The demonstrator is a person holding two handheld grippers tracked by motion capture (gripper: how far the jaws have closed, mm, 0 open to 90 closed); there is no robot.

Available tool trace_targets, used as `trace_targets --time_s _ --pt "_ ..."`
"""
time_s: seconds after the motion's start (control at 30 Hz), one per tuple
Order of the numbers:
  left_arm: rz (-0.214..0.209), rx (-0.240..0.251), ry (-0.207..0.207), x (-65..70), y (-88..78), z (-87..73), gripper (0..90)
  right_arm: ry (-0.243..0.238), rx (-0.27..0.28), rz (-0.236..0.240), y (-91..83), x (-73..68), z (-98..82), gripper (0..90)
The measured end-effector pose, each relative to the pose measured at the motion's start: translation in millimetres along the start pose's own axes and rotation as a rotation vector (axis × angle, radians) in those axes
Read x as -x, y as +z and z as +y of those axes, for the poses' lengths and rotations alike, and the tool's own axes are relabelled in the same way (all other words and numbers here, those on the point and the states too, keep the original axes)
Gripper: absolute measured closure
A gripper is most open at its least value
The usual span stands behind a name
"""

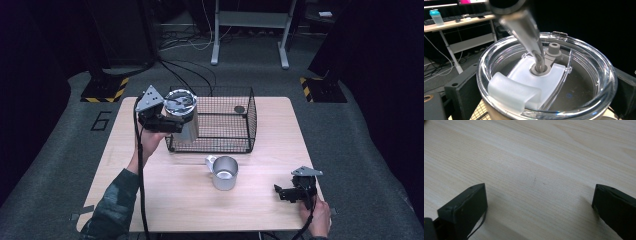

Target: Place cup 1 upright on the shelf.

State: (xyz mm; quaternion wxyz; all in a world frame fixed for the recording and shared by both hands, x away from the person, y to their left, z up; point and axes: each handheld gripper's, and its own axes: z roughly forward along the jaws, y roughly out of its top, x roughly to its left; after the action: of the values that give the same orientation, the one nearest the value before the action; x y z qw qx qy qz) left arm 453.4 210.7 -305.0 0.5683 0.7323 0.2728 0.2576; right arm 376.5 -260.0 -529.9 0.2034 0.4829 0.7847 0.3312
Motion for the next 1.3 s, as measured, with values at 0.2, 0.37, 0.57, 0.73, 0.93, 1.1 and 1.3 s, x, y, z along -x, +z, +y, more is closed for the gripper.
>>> trace_targets --time_s 0.2,0.37,0.57,0.73,0.93,1.1,1.3 --pt "0.009 -0.017 -0.001 -6.1 8.7 -1.0 4.1 0.000 0.000 0.000 0.0 0.0 0.0 0.0" --pt "0.025 -0.018 -0.006 -11.8 13.6 -1.8 4.1 -0.001 0.001 -0.001 0.1 0.1 0.0 0.0" --pt "0.039 -0.026 -0.010 -16.6 18.3 -1.5 4.2 0.001 0.000 0.000 0.0 0.0 0.0 0.0" --pt "0.058 -0.025 -0.009 -20.4 26.0 -2.9 4.1 0.000 0.001 0.000 0.1 0.0 0.0 0.0" --pt "0.072 -0.043 -0.013 -23.0 33.5 -6.0 4.1 0.000 0.000 -0.001 0.0 0.0 0.0 0.0" --pt "0.084 -0.042 -0.024 -26.4 40.5 -9.5 4.1 0.000 0.000 -0.001 0.0 0.0 0.0 0.0" --pt "0.100 -0.062 -0.034 -31.6 50.6 -13.7 4.1 -0.001 0.000 -0.001 0.0 0.0 0.0 0.0"
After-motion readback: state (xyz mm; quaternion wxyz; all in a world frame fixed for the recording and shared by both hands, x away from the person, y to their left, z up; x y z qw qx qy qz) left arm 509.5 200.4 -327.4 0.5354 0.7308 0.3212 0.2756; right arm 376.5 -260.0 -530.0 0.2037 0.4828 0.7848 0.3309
